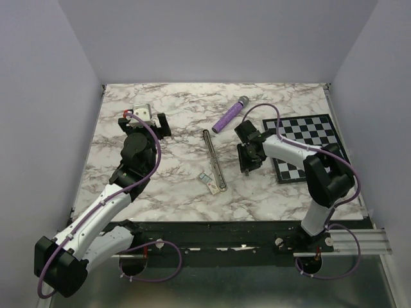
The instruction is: Load the staples into the stapler
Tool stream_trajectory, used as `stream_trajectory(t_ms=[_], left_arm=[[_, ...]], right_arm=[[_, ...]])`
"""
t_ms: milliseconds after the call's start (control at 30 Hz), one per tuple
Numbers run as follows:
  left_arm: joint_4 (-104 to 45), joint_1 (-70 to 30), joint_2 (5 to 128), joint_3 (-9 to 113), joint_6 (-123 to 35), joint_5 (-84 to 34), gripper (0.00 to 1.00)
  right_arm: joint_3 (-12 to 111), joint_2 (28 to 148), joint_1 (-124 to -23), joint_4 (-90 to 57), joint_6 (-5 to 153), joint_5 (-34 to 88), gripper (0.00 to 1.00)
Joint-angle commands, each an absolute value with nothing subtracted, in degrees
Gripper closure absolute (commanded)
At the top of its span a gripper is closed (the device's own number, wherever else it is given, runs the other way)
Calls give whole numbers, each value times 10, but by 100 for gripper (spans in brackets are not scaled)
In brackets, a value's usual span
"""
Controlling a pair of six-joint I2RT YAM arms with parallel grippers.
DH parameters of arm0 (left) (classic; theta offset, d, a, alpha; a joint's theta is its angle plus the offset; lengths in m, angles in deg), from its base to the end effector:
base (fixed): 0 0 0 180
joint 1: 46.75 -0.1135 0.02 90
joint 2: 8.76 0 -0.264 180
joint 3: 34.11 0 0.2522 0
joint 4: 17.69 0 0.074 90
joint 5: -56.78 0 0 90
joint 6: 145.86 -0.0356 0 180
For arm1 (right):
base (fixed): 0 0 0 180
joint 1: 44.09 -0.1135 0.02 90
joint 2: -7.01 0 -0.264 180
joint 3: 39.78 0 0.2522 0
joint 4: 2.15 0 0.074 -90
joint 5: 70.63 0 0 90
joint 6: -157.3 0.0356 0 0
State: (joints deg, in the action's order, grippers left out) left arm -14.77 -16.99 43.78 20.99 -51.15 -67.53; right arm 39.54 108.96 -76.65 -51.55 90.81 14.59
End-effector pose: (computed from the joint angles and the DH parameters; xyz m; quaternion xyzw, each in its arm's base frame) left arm 0.1960 -0.0890 0.3442 -0.0738 0.6746 -0.0201 0.7342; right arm 0.2892 0.1811 0.1706 -0.0714 0.9843 0.0370 0.1571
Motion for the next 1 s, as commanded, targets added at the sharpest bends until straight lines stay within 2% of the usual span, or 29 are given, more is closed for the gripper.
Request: stream_trajectory(t_ms=[0,333,367,600,767,967], left_arm=[[-130,-167,434,203,-516,-675,6],[-132,-167,435,203,-516,-672,6],[-133,-167,435,204,-516,-672,6],[-133,-167,434,203,-516,-672,6],[-132,-167,432,203,-516,-672,6],[-133,-167,431,203,-516,-672,6]], right_arm=[[411,1102,-764,-536,894,123,58],[420,1127,-764,-540,882,129,59],[420,1132,-764,-541,882,128,62],[419,1140,-764,-550,880,126,69],[414,1133,-764,-550,880,129,78],[407,1097,-765,-539,879,129,80]])
